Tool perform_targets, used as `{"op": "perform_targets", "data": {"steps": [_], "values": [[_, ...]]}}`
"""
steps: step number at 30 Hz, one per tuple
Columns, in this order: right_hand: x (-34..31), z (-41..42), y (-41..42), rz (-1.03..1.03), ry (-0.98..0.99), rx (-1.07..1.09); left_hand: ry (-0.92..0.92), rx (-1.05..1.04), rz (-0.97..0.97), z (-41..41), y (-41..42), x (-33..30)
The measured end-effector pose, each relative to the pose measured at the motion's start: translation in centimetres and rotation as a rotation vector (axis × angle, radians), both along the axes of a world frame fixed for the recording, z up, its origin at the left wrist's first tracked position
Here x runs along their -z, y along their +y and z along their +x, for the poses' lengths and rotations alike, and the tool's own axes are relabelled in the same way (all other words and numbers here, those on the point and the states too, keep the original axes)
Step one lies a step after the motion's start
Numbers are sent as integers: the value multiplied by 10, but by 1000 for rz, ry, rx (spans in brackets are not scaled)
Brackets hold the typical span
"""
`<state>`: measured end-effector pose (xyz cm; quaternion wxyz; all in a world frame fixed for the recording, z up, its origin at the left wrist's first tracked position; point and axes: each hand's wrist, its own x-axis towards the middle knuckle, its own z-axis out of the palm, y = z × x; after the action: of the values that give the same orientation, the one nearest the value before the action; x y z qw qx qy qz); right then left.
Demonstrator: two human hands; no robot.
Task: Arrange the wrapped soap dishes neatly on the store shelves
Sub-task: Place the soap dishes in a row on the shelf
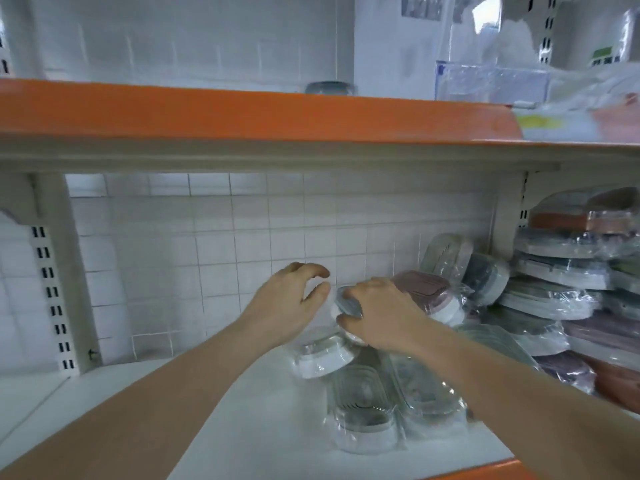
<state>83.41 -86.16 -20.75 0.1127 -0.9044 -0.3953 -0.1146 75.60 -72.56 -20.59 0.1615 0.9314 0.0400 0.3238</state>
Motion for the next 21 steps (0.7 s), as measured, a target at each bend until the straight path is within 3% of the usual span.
{"op": "perform_targets", "data": {"steps": [5,10,14,18,21], "values": [[-66,-52,-29,72,19,-270,-188,33,251,-63,-23,-64],[-137,-106,-56,285,-35,-520,-395,39,406,-126,-44,-110],[-184,-128,-65,466,-60,-639,-549,-86,451,-169,-46,-143],[-223,-124,-60,576,-135,-577,-476,-291,346,-192,-30,-175],[-237,-115,-45,531,-172,-488,-374,-390,287,-198,-13,-194]]}}
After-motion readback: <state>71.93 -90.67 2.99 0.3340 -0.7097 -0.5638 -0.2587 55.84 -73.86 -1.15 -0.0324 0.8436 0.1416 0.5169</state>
